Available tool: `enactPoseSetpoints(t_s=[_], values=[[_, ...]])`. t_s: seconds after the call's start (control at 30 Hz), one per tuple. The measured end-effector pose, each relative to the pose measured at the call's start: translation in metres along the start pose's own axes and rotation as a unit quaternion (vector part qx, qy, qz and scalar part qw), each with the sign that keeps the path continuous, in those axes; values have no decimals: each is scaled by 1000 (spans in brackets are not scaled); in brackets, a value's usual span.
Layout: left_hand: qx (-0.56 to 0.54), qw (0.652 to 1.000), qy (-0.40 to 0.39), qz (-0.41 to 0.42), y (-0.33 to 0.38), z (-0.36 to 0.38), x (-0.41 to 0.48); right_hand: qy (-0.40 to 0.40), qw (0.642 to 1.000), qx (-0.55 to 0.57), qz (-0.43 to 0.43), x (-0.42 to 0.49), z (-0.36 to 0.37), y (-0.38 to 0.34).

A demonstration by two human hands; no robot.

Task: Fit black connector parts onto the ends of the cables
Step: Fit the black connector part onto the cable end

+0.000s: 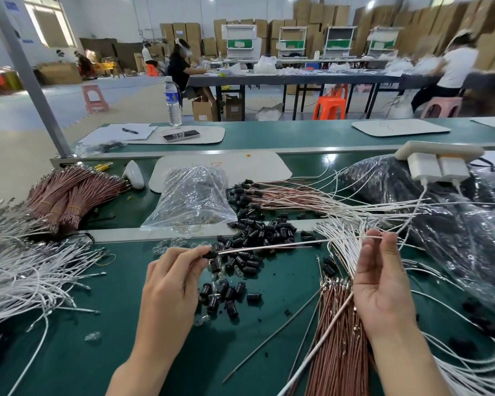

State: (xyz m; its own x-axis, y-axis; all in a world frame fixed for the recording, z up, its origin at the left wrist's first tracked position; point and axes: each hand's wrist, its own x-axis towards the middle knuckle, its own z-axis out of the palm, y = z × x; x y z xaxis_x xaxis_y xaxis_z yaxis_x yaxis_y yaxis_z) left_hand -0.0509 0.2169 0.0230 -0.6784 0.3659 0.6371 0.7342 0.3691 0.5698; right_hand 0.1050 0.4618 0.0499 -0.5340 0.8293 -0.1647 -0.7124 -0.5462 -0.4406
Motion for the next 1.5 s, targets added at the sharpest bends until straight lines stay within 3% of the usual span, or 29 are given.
enactPoseSetpoints(t_s=[0.33,0.47,0.53,0.6,0.73,0.83,0.9,1.0,1.07,1.17,1.23,1.3,1.37,1.5], values=[[-46,994,66,-71,-10,-12,9,19,986,168,-8,4,-3,-8],[-139,974,74,-164,-1,-4,8,-58,993,88,53,2,-4,-1],[-193,955,82,-207,2,-1,9,-78,995,-13,67,0,1,9],[-237,937,99,-236,2,-1,11,-93,983,-159,25,-4,5,20],[-335,881,141,-304,-2,-5,15,-49,902,-397,-161,-12,8,35],[-436,814,167,-345,-5,-5,16,-36,822,-466,-326,-16,3,39],[-508,759,174,-369,-4,-4,17,-94,776,-483,-394,-21,1,46],[-572,706,143,-394,1,0,16,-246,711,-542,-375,-34,2,63],[-559,729,93,-385,8,4,12,-319,693,-583,-278,-40,2,74],[-376,883,-11,-281,20,10,2,-339,727,-594,-62,-44,2,82],[-273,941,-72,-185,29,17,-5,-316,780,-541,7,-43,3,83],[-240,955,-114,-133,37,23,-11,-293,825,-483,26,-42,6,82],[-230,958,-124,-117,40,27,-14,-275,848,-452,38,-42,9,81],[-256,948,-116,-148,39,27,-17,-224,891,-390,66,-41,12,78]])
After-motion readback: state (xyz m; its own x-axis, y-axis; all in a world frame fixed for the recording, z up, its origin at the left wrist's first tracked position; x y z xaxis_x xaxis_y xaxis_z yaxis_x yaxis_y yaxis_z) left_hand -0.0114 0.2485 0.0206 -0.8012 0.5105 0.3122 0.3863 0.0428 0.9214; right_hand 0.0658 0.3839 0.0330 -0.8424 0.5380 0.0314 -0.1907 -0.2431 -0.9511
